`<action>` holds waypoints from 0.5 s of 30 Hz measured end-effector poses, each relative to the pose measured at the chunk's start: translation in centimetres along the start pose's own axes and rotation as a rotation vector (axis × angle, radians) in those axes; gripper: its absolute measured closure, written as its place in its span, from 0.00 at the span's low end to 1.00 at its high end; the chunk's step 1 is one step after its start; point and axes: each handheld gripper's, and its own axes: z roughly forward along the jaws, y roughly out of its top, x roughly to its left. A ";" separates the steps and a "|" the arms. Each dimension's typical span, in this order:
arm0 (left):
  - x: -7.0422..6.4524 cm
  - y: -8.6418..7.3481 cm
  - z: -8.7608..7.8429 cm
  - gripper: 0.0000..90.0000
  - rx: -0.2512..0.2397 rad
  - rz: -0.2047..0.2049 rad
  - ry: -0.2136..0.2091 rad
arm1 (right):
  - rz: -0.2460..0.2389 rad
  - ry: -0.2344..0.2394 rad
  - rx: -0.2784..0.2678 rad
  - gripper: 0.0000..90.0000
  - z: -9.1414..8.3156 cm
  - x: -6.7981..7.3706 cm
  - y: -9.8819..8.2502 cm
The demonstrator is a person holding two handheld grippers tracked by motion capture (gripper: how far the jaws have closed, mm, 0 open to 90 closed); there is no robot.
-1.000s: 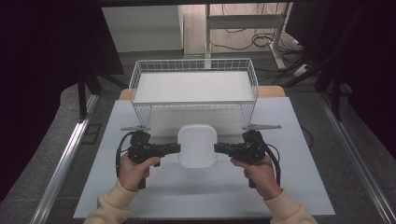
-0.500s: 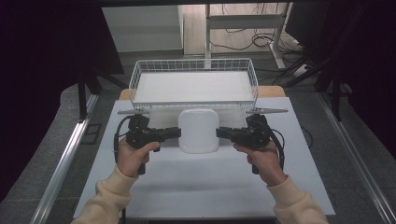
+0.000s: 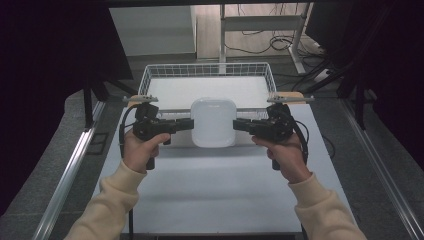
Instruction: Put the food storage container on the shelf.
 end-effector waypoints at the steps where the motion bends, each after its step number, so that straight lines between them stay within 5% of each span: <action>1: 0.0 0.4 0.0 0.89 -0.003 0.003 -0.002 | 0.000 0.000 0.000 0.88 0.0 0.0 0.0; 15: 1.8 5.8 0.0 0.89 -0.024 -0.010 -0.024 | -0.013 0.017 -0.006 0.88 0.5 -1.2 6.1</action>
